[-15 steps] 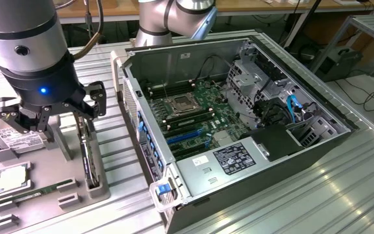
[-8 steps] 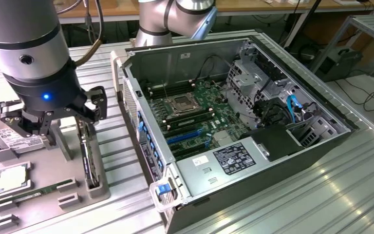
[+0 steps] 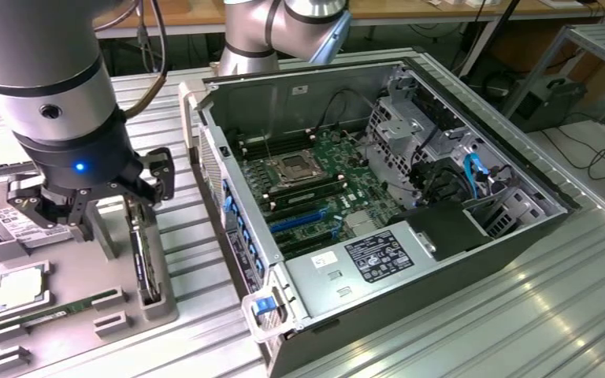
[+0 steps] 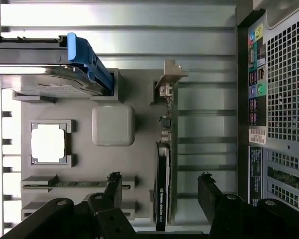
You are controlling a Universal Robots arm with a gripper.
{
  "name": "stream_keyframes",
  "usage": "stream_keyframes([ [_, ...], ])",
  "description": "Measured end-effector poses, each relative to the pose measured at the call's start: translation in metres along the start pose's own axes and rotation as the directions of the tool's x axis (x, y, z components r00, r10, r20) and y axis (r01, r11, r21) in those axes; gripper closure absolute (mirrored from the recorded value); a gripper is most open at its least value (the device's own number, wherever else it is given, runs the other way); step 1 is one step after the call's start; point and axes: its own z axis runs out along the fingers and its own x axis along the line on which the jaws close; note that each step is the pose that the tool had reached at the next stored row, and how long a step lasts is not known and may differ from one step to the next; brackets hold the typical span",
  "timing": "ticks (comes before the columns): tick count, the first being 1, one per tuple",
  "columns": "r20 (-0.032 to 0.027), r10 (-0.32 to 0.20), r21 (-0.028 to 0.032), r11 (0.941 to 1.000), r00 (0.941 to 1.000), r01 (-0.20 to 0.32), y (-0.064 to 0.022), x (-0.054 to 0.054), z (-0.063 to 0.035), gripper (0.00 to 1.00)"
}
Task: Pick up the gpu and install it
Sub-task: 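Pick up the gpu and move the gpu toward the slot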
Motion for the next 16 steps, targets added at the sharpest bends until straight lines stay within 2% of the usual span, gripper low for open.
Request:
stream_keyframes([
  [16, 0.0000, 0.000, -0.0001, 1.0000, 1.0000, 0.000, -0.0013, 0.000, 0.0209, 0.28],
])
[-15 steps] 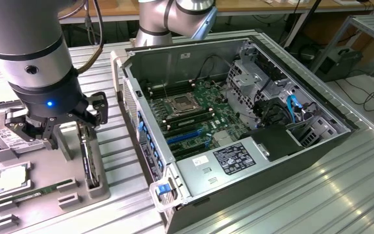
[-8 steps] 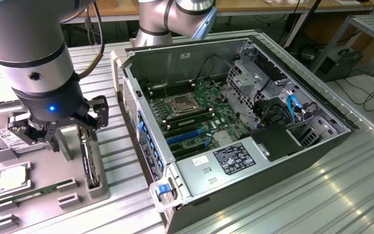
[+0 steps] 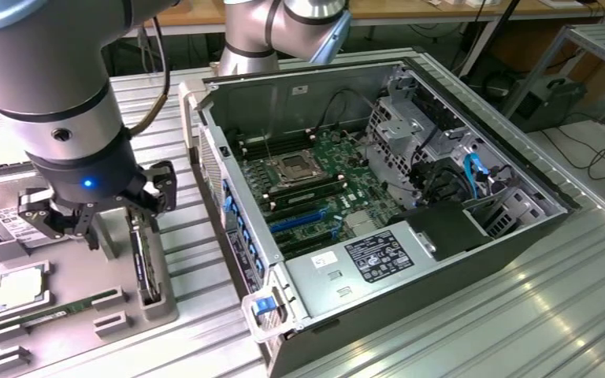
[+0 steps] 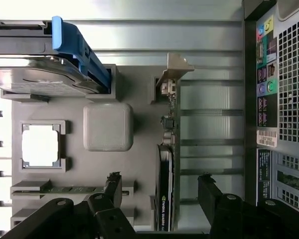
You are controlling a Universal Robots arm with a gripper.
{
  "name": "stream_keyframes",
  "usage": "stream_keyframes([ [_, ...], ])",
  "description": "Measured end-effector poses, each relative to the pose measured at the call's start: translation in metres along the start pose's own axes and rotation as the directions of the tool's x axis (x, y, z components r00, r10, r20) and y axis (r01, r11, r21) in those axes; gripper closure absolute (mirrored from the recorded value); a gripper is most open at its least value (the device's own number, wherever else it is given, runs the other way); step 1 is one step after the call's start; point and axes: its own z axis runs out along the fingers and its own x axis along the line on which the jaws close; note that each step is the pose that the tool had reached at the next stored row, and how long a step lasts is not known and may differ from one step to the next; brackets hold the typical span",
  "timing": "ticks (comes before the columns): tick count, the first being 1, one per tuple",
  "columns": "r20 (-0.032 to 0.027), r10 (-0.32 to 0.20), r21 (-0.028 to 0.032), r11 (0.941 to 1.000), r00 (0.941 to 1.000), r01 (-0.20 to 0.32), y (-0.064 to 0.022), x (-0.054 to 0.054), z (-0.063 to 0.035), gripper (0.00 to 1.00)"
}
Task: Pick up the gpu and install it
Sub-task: 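Pick up the gpu and move the gpu toward the slot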
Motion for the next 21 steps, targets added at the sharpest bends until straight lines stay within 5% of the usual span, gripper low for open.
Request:
stream_keyframes([
  [7, -0.0001, 0.000, 0.0131, 0.9999, 1.0000, 0.000, -0.0008, 0.000, 0.0112, 0.28],
  [21, -0.0064, 0.024, 0.0139, 0.9996, 0.9997, -0.024, 0.0023, -0.001, 0.0342, 0.28],
])
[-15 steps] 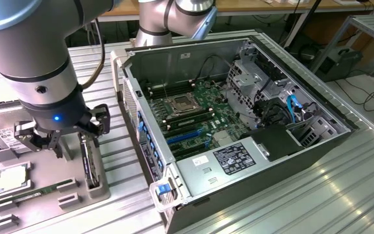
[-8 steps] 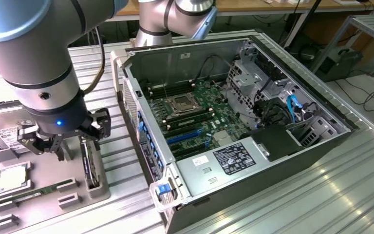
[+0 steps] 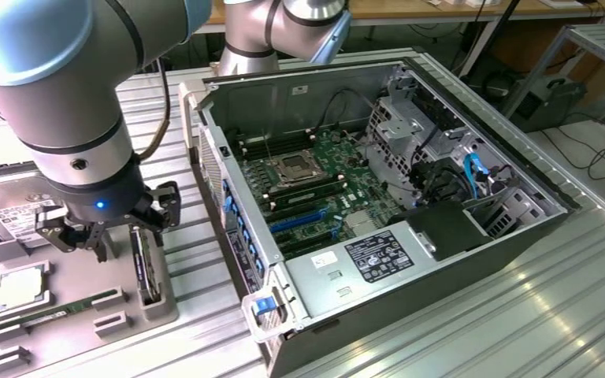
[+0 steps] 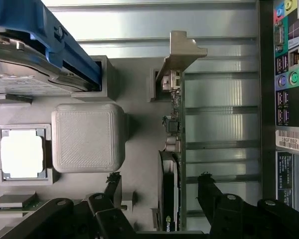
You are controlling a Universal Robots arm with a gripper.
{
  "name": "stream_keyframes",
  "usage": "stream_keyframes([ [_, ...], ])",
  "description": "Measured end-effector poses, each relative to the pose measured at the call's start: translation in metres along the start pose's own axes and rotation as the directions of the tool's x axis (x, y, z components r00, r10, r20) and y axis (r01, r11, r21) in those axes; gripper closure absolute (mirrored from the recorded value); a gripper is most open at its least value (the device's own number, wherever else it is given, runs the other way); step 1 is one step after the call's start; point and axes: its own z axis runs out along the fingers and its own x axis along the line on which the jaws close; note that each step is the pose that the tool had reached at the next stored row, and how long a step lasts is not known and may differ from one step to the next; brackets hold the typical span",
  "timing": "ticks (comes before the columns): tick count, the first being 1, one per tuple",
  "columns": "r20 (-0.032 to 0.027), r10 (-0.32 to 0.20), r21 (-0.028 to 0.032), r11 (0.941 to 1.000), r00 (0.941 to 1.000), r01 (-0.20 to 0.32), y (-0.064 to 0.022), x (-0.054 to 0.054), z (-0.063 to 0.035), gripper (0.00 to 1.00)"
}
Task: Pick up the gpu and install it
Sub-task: 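Pick up the gpu and move the gpu toward the slot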
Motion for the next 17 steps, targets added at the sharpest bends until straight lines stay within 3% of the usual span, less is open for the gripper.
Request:
stream_keyframes([
  [7, -0.0006, 0.000, -0.0002, 1.0000, 1.0000, 0.000, 0.0047, 0.000, 0.0087, 0.28],
  [15, -0.0021, 0.000, -0.0001, 1.0000, 1.0000, 0.000, 0.0008, 0.000, 0.0204, 0.29],
  [17, -0.0021, 0.000, -0.0001, 1.0000, 1.0000, 0.000, -0.0023, -0.001, 0.0212, 0.42],
])
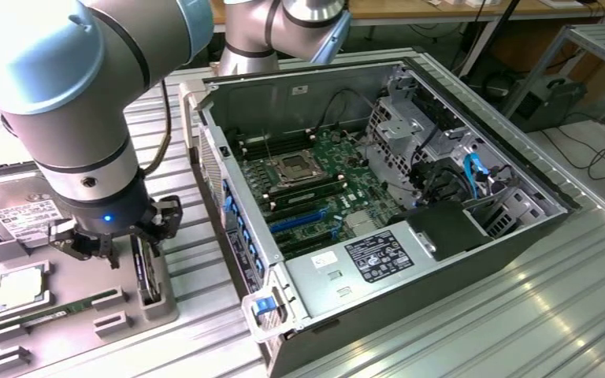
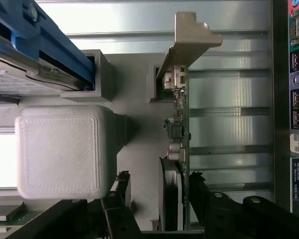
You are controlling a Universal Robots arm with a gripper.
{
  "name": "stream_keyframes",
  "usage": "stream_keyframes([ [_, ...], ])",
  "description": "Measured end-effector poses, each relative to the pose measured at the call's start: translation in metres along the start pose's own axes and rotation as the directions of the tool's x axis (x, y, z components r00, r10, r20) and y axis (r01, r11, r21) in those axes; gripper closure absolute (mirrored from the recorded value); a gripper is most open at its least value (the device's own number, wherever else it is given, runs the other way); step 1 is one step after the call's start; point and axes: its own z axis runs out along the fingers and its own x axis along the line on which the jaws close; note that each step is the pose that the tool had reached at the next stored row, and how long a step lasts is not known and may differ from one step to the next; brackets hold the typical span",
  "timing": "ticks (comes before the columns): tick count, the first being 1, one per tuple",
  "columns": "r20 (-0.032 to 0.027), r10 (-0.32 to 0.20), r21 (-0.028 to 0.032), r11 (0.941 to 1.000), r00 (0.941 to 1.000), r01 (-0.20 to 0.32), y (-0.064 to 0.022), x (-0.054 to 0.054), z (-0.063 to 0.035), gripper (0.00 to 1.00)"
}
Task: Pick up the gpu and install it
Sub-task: 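Pick up the gpu and move the gpu toward the slot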
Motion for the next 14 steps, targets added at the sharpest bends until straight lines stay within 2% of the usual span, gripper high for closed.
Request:
stream_keyframes([
  [1, 0.0000, 0.000, 0.0000, 1.0000, 1.0000, 0.000, -0.0006, 0.0000, 0.0001, 0.48],
  [2, 0.0000, 0.000, 0.0000, 1.0000, 1.0000, 0.000, -0.0005, 0.0000, 0.0001, 0.48],
  [3, 0.0001, 0.000, -0.0001, 1.0000, 1.0000, 0.000, -0.0005, -0.0002, 0.0002, 0.55],
  [14, 0.0003, 0.008, 0.0006, 1.0000, 1.0000, -0.008, -0.0005, -0.0048, 0.0013, 0.55],
])
